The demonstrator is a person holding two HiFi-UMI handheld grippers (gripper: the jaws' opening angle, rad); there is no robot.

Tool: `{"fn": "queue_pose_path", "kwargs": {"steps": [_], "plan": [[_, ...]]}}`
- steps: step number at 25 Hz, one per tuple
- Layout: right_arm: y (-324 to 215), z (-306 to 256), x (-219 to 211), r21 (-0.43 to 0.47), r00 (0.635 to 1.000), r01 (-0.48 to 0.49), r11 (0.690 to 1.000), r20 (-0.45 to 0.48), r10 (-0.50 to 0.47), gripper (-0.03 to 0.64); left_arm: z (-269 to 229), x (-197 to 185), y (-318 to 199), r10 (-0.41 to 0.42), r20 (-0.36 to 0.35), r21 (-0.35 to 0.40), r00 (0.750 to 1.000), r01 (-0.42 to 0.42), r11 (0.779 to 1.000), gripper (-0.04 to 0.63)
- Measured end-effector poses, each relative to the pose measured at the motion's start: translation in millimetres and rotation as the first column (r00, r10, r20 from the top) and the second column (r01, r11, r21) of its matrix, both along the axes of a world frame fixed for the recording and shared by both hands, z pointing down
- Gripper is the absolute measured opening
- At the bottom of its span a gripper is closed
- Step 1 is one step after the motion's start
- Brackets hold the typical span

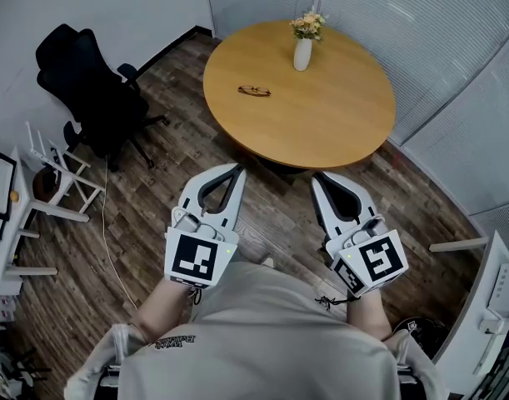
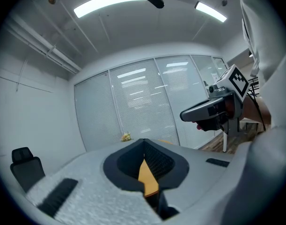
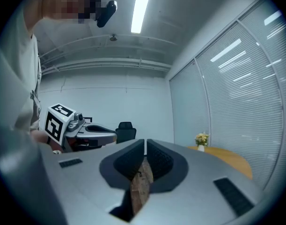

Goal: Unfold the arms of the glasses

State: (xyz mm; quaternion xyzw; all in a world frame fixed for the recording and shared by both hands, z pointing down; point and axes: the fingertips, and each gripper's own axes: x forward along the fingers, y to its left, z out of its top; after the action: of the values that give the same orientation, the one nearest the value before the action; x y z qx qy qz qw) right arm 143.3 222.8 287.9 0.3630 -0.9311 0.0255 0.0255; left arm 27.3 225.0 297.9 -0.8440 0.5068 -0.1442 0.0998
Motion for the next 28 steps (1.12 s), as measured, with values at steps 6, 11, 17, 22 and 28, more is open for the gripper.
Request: {"fn": "queue_pose_path", "kwargs": {"steps": [6,11,17,22,28], "plan": [[-8.5,-1.0,6.8,0.014,1.000,0.014,1.000,0.002,-0.014,0.037,-1.1,4.8,-6.4,-0.023,0.012,0.007,1.000,0.022,1.000,0.023],[-13.5,3.8,0.0,0.001,0.999,0.034,0.999,0.000,-0.034,0.038,-1.5,-4.7,-14.9,-0.053,0.015,0.002,0.999,0.053,0.999,0.023],[-27.4,12.2,-10.8,-0.011,0.999,0.041,0.999,-0.009,-0.041,0.038,3.2,-19.3,-30.1,-0.064,0.026,0.007,0.998,0.064,0.998,0.023],[-47.6,21.0,-22.9,-0.034,0.999,0.038,0.999,-0.014,-0.038,0.038,9.5,-33.4,-51.0,-0.063,0.032,0.005,0.998,0.062,0.998,0.023],[-79.4,18.3,-42.4,-0.013,1.000,0.019,1.000,-0.011,-0.020,0.037,14.7,-50.8,-83.9,-0.052,0.018,-0.005,0.998,0.052,0.999,0.023]]}}
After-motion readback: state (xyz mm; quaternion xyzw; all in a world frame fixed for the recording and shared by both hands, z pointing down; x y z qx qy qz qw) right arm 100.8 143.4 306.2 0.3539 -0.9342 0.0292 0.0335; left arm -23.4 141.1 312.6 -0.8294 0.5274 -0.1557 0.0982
